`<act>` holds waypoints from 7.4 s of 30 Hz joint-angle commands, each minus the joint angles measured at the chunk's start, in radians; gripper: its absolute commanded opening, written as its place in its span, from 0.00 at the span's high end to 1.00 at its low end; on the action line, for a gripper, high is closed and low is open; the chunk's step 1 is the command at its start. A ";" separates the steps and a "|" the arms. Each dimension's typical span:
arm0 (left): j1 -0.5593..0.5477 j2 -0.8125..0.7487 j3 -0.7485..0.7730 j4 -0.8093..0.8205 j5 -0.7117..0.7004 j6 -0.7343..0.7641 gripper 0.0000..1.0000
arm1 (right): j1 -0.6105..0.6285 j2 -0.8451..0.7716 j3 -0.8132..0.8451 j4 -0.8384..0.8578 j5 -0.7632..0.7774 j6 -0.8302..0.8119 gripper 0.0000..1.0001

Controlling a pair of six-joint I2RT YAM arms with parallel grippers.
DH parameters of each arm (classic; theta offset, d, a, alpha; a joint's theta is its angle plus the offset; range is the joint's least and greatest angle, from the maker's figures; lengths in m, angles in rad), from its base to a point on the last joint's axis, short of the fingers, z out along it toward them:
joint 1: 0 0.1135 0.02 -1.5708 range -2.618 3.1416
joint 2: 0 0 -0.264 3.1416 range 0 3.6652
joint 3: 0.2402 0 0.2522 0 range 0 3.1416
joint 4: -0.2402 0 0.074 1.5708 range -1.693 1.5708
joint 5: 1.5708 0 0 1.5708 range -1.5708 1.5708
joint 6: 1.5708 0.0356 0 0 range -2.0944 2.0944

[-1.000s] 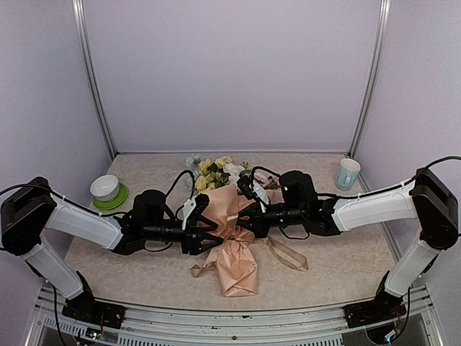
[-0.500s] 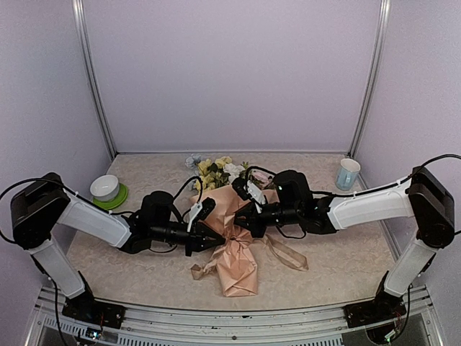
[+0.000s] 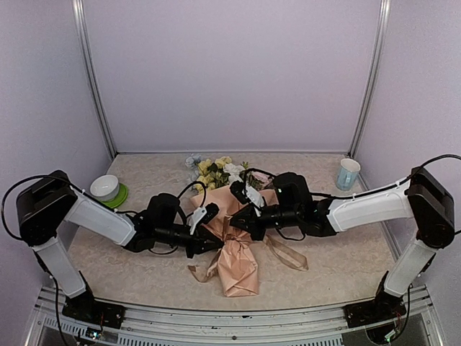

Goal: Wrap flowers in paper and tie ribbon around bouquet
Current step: Cross the half-tied ribbon over the folded bouquet.

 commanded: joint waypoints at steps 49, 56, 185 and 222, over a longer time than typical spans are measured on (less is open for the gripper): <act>0.043 -0.077 0.166 -0.192 0.232 0.279 1.00 | 0.041 -0.001 -0.177 0.346 -0.006 -0.598 0.97; 0.042 -0.086 0.128 -0.115 0.194 0.214 1.00 | 0.041 -0.080 -0.191 0.223 0.106 -0.533 0.45; -0.065 -0.148 -0.156 0.541 0.090 -0.231 1.00 | 0.040 -0.083 -0.095 0.152 -0.209 -0.097 0.42; 0.045 -0.458 -0.192 -0.656 -0.768 -0.796 0.18 | 0.024 -0.014 -0.042 0.060 -0.242 -0.088 1.00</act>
